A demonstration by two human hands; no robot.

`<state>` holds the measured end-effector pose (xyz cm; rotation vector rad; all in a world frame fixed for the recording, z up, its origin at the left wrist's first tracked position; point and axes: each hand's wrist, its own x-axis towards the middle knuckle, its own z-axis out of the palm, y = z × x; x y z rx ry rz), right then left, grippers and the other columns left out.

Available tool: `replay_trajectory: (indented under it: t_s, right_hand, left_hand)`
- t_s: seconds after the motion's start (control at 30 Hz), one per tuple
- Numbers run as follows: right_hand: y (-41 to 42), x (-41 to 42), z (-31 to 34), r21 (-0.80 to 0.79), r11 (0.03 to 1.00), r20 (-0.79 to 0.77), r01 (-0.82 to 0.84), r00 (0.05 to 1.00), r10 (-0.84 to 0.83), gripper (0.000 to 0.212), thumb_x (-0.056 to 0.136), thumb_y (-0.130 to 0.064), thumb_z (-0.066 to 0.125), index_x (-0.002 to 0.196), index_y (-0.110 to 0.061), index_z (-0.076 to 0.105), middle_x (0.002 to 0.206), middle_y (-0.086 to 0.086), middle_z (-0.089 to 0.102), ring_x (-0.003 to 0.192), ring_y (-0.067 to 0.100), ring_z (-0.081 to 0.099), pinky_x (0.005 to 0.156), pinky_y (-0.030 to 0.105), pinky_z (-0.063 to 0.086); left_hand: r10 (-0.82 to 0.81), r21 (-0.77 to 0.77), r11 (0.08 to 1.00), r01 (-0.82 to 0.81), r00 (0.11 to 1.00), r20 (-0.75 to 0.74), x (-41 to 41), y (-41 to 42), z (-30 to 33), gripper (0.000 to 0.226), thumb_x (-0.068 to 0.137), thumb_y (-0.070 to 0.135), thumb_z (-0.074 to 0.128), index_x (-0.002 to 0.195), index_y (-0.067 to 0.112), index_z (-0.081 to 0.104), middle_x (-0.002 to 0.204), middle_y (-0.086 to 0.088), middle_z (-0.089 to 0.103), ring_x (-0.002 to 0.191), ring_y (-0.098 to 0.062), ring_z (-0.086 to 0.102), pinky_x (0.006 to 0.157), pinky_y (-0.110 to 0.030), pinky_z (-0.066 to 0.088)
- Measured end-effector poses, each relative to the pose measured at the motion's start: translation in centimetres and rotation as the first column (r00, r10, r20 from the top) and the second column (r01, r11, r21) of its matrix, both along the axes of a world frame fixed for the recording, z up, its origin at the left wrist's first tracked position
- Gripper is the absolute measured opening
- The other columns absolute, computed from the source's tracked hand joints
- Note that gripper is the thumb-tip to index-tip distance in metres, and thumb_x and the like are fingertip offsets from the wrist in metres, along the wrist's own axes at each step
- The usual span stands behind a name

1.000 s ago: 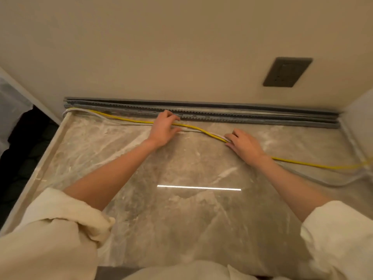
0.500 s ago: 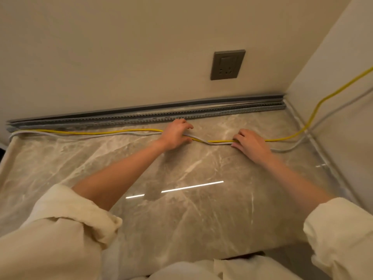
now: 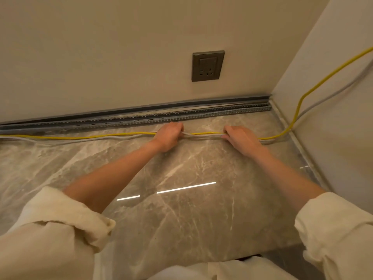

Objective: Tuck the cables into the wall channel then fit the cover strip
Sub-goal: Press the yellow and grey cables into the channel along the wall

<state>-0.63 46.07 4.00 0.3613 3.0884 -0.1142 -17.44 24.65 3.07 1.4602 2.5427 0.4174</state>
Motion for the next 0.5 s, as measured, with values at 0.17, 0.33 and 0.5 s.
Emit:
replay_trajectory:
  t_s: [0.17,0.33,0.5]
  right_hand:
    - [3.1,-0.9,1.4,-0.175,0.984,-0.040,-0.024,0.999,0.018,0.030,0.098,-0.025,0.048,0.123,-0.015,0.060,0.103,0.021,0.063,0.097,0.038,0.059,0.083,0.044,0.050]
    - [6.3,-2.0,2.8,-0.218,0.975,-0.097,-0.040,0.995,0.020,0.025,0.093,-0.011,0.057,0.115,-0.002,0.067,0.091,0.029,0.062,0.087,0.043,0.059,0.077,0.040,0.043]
    - [8.3,-3.9,4.2,-0.167,0.986,-0.119,-0.010,0.993,-0.010,0.031,0.095,-0.015,0.055,0.123,-0.005,0.062,0.107,0.024,0.061,0.099,0.040,0.059,0.086,0.043,0.048]
  left_hand:
    - [0.059,0.071,0.995,-0.063,0.997,0.055,-1.2,0.8,1.2,0.015,0.091,0.007,0.049,0.106,0.005,0.051,0.100,-0.019,0.067,0.088,-0.035,0.061,0.069,-0.038,0.044]
    - [0.086,0.155,0.982,-0.104,0.989,0.121,-2.4,2.3,3.2,0.020,0.091,0.015,0.055,0.102,0.004,0.067,0.099,-0.019,0.069,0.093,-0.034,0.062,0.080,-0.039,0.047]
    - [0.106,0.220,0.967,-0.125,0.990,0.098,-3.7,4.0,4.8,0.025,0.095,0.019,0.051,0.104,0.003,0.069,0.096,-0.022,0.068,0.090,-0.034,0.061,0.076,-0.037,0.044]
